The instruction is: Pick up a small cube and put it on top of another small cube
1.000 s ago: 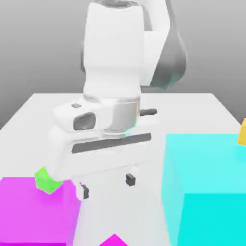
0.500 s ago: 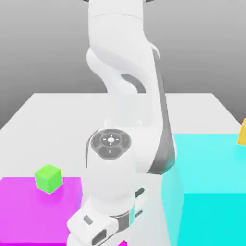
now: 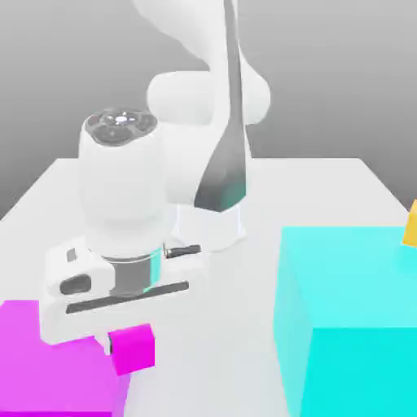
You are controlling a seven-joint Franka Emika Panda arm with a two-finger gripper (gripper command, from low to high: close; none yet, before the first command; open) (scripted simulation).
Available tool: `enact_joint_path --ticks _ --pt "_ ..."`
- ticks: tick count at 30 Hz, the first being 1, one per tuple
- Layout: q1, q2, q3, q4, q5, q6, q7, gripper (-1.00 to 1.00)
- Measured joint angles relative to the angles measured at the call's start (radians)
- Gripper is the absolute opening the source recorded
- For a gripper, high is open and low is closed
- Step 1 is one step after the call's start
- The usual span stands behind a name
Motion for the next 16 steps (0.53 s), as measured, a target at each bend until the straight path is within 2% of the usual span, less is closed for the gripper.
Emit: enact_joint_path --ticks 8,12,13,16 --pt "-0.135 -0.266 -0.067 -0.169 0.018 -0.092 0.328 -1.0" --pt "-0.136 -0.172 -0.082 -0.208 0.062 0.039 0.326 -1.0" --pt "-0.134 -0.143 -0.083 -0.214 0.071 0.074 0.32 1.0" --pt "-0.134 -0.143 -0.083 -0.214 0.071 0.074 0.32 1.0"
